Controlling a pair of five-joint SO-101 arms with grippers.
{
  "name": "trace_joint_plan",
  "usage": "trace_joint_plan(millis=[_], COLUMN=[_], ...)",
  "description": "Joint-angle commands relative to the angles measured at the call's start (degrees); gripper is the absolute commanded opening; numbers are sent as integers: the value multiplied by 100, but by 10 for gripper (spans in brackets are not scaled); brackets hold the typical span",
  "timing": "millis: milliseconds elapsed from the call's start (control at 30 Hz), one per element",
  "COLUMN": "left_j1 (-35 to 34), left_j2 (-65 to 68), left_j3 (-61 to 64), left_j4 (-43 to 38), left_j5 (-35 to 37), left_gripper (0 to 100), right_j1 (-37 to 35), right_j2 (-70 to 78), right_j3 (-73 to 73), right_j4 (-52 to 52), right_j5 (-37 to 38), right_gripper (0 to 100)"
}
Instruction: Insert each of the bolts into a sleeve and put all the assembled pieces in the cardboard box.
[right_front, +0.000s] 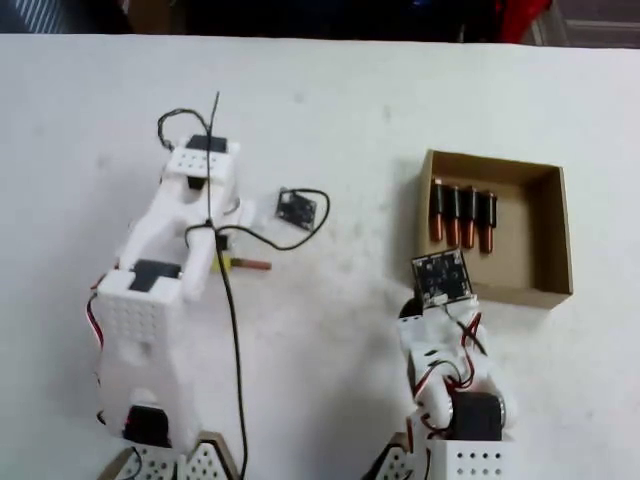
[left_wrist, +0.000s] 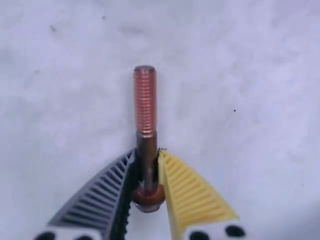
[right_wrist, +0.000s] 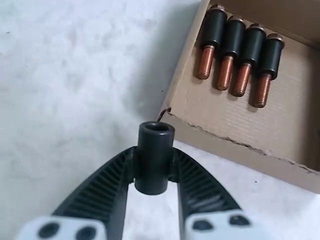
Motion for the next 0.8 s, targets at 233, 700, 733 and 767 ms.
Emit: trace_joint_plan(millis=[233,700,733,767], left_j1=[-22,-48,-40,-40], left_j2=[-75,-708,-778,-848], left_j3=[-220,-220,-220,-220], left_j4=[158,571,607,624], left_j5=[70,79,79,79], left_gripper=[154,158,158,158], right_j1=[-4,-4,-4,-4], right_j2=[-57,-57,-57,-57], right_j3=[-62,-62,-62,-62], right_j4=[-127,-127,-127,-127], right_j5=[-44,-44,-44,-44], right_gripper=[16,16,16,16])
